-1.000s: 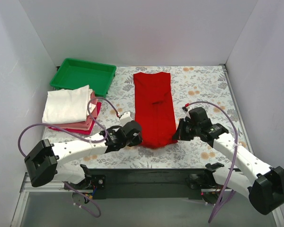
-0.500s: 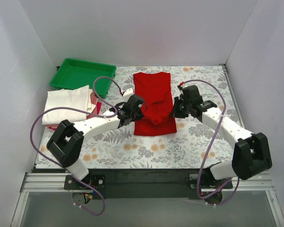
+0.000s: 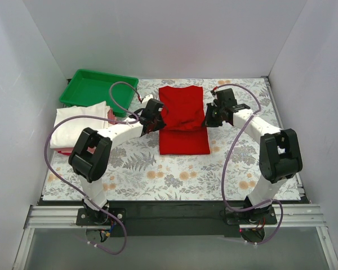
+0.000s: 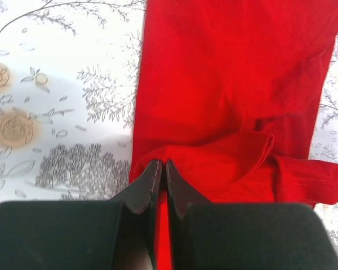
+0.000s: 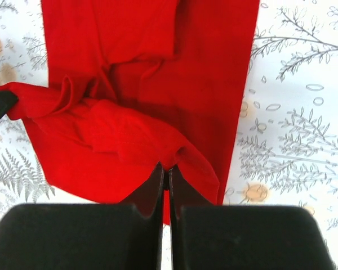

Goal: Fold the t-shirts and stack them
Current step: Fold the tshirt

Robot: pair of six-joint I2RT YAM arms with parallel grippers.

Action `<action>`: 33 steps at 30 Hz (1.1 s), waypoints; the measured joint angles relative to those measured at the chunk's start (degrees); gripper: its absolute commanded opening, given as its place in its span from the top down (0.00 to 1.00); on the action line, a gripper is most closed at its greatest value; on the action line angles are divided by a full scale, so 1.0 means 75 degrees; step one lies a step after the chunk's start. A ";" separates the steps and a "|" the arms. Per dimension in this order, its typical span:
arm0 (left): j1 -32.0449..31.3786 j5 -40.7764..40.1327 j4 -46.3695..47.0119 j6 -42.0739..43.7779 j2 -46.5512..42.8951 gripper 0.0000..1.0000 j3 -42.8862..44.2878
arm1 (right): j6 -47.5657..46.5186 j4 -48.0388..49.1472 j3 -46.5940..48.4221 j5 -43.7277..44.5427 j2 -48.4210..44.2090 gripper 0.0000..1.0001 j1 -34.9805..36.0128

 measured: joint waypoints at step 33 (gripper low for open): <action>0.0632 -0.0006 0.0842 -0.0085 -0.4068 0.08 -0.3238 | -0.1384 0.1230 -0.1110 -0.2212 -0.0428 0.02 0.1460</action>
